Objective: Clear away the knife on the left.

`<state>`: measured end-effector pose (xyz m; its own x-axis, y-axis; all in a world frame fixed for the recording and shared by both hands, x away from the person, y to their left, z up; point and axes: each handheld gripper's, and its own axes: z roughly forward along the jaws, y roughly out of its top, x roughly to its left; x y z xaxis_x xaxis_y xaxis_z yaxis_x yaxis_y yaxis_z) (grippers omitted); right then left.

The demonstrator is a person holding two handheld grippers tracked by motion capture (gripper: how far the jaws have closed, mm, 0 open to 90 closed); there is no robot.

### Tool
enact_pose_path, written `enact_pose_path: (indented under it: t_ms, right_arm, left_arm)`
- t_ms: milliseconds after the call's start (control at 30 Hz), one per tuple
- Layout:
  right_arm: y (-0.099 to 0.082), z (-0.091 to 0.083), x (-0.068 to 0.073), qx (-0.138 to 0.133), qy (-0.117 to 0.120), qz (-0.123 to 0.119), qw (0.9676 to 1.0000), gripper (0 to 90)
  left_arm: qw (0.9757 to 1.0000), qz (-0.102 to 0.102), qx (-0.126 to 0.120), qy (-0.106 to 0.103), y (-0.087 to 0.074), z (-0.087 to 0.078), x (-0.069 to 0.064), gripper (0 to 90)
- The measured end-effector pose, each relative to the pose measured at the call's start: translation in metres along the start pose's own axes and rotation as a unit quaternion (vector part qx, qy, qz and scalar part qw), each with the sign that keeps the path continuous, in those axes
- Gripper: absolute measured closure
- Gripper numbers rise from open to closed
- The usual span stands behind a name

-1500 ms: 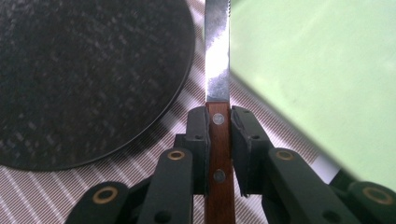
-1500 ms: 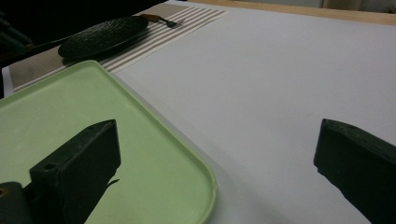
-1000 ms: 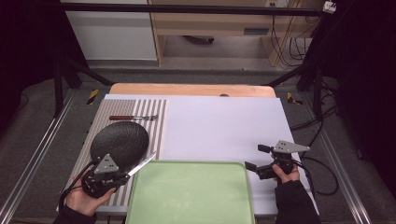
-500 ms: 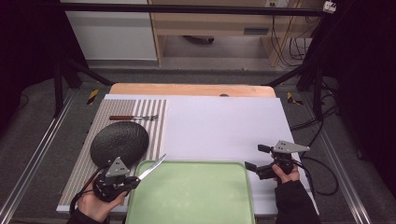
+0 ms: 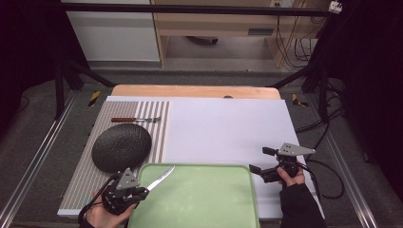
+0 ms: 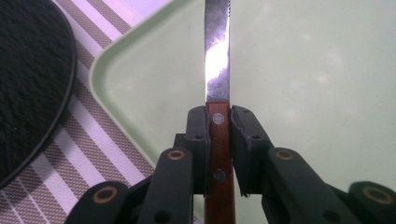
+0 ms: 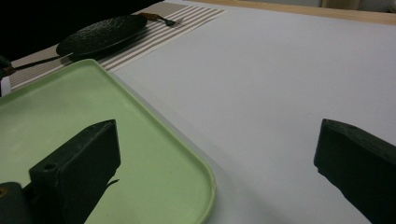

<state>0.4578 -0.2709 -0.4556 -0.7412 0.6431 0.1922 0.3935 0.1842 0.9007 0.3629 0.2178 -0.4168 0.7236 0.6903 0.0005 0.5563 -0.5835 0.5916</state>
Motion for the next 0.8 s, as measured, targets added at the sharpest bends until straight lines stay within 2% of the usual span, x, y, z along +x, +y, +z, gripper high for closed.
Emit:
enact_pose_path:
  t_ms: [533,800]
  right_arm:
    - [0.000,0.000,0.000,0.000,0.000,0.000,1.0000,0.7]
    - [0.000,0.000,0.000,-0.001,0.001,0.000,1.0000,0.7]
  left_arm:
    - [0.9997,-0.008,0.020,-0.013,-0.006,0.013,-0.024,77.1]
    - [0.9992,-0.005,0.038,-0.014,-0.011,0.022,-0.033,77.1]
